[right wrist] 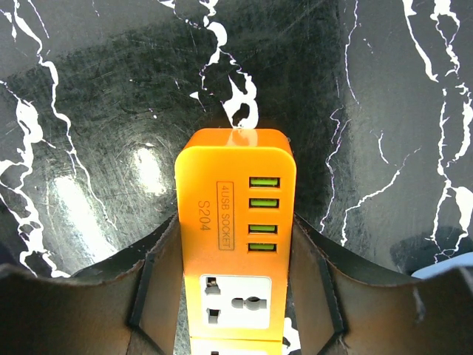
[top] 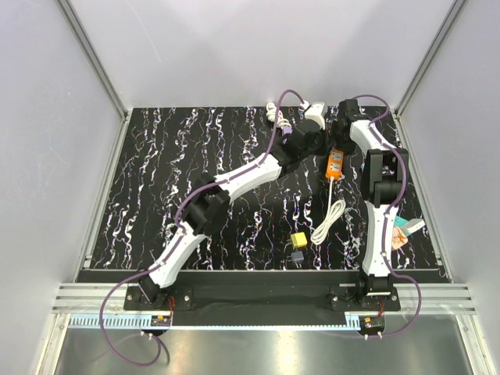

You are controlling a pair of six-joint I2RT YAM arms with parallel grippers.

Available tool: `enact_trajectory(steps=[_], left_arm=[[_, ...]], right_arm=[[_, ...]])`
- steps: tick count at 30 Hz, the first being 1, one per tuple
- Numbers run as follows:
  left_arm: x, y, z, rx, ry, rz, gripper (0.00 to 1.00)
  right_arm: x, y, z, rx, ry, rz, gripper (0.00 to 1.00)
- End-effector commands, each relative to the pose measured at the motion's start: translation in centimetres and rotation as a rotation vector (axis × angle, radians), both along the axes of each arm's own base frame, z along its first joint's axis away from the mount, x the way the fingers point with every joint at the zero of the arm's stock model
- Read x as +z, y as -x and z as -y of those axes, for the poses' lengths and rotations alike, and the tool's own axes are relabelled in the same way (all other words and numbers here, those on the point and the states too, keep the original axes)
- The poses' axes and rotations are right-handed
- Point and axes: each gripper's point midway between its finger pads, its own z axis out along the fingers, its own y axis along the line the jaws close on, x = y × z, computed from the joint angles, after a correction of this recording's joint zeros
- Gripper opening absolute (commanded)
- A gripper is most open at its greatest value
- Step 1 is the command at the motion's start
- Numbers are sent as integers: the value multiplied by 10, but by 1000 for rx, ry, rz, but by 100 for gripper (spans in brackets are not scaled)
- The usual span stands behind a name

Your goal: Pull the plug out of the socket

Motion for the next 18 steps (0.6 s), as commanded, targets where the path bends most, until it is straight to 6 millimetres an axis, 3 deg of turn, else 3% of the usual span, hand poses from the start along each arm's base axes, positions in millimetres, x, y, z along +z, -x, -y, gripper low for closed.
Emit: enact_trajectory(steps=[1,2,3,4,5,6,7,8,9,10,13,14,16,17,18], left_arm=[[79,10,-22,8,46,144,0],[60,16,-26,-4,9,122,0],[74,21,-33,-8,11,141,0],[71,24,-38,-13,-18,154,0],[51,29,-45,-20,-61,131,0],[66,35,-54,-19,-60,151,0],[63,39,-61,-24,-83,160,0],[41,47,-69,-38,-124,133,1],[57,55,-79,-39,-114,152,9],[34,63,-88,-50,-158,133,13],[40,80,-108,-60,-162,160,26],[15,89,-117,-70,-196,131,29],[19,96,-128,-65,-183,153,32],[-2,103,-137,-67,-208,129,34],[1,106,-142,-64,-200,135,34]], right_arm=[[-5,5,-3,13,-50,-24,3],[-2,4,-7,26,-81,-15,7],[0,3,-9,31,-93,-5,18],[3,0,-9,32,-93,7,23],[6,0,-14,51,-119,13,27],[7,-1,-15,57,-121,17,30],[12,-3,-14,56,-117,26,40],[14,-4,-13,52,-111,33,46],[20,-5,-13,53,-109,45,53],[25,-6,-13,54,-108,54,67],[38,-8,-12,51,-107,83,78],[41,-9,-12,47,-106,88,84],[55,-12,-14,41,-114,116,89],[60,-13,-13,36,-112,125,98],[71,-12,-13,26,-114,140,100]])
